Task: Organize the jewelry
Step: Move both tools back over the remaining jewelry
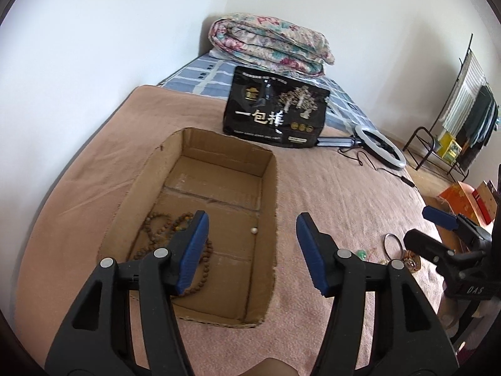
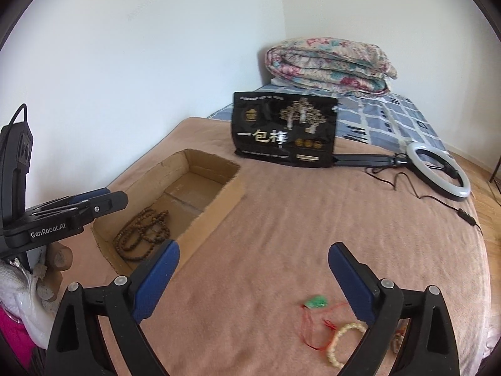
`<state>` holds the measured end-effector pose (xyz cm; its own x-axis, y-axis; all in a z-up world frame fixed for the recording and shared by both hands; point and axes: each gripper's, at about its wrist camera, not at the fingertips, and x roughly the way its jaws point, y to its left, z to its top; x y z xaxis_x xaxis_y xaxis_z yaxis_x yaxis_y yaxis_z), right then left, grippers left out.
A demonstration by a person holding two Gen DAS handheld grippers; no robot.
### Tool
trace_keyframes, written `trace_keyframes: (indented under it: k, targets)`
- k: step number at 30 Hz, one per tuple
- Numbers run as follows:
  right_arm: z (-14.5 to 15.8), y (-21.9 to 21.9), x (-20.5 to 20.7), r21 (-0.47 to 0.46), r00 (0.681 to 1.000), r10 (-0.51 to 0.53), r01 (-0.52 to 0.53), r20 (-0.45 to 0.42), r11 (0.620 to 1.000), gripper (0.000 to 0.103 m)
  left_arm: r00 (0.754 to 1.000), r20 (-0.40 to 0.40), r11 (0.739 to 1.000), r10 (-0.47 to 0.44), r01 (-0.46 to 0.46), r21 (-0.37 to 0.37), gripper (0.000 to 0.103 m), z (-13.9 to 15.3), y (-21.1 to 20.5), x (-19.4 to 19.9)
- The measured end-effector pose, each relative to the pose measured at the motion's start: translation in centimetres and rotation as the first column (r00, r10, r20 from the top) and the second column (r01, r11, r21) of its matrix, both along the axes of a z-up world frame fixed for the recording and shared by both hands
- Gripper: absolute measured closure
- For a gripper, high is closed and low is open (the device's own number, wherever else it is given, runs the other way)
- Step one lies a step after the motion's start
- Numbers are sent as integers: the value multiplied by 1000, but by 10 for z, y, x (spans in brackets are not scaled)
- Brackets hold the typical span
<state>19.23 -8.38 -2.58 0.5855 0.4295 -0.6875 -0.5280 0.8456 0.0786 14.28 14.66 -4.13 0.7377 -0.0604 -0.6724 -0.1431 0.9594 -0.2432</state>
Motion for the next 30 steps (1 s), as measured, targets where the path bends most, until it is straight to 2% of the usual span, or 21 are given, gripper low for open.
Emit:
trace_keyframes:
  k: [10,17,24,30]
  targets:
    - [0,-71,1,-21,996,-94,94,-8,995,6,994,-12,994,-106,106,3,43,-1,-51,7]
    - [-6,-120,3,-27,984,-172,171,-39,985,6,981,-32,981,-190,191,18,43,-6,-94,11]
    - [-19,-150,6,-41,973,-218,216,-80,976,6,964,-54,965,-260,262,32,43,-12,-132,15]
    - [-33,-172,9,-54,961,-245,240,-127,969,7,950,-85,953,-301,303,9,43,-23,-155,20]
